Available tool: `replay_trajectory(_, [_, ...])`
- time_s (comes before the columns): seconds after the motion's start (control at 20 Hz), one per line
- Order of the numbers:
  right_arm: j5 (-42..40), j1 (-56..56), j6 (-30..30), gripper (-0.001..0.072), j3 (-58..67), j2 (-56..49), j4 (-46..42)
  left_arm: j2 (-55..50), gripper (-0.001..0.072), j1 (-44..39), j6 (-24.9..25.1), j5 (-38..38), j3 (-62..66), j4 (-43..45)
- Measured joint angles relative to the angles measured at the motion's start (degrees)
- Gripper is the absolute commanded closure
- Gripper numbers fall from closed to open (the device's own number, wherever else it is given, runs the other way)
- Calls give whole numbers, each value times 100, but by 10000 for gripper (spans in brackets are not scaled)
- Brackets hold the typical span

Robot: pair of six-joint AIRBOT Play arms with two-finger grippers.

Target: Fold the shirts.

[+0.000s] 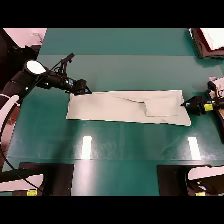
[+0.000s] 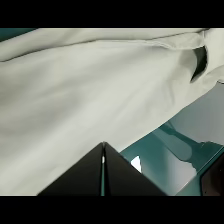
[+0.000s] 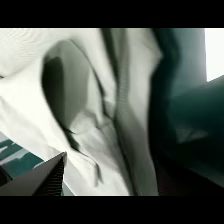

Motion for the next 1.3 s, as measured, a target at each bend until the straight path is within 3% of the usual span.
replay_trajectory(0.2, [-74, 407, -197, 94, 125, -85, 63, 0, 685, -52, -2, 15, -2, 9])
replay_trajectory(0.25, [-118, 503, -219, 161, 184, -96, 59, 0, 685, -57, -4, 15, 0, 7])
replay_trajectory(0.35, [-203, 688, -251, 167, 306, -114, 28, 0, 686, -66, -7, 17, -2, 9])
replay_trajectory(0.45, [-166, 852, -267, 592, 402, -114, 39, 0, 686, -76, -15, 17, 0, 22])
replay_trajectory(0.55, [-87, 968, -271, 698, 455, -114, 42, -2, 687, -162, -55, 79, 0, 85])
replay_trajectory(0.9, [90, 1158, 13, 701, 514, 402, 61, -466, 687, -1106, -120, 719, 361, 280])
replay_trajectory(1.3, [345, 1912, 1185, 702, 1320, 1432, 105, -2533, 687, -2133, -245, 632, 2328, 341])
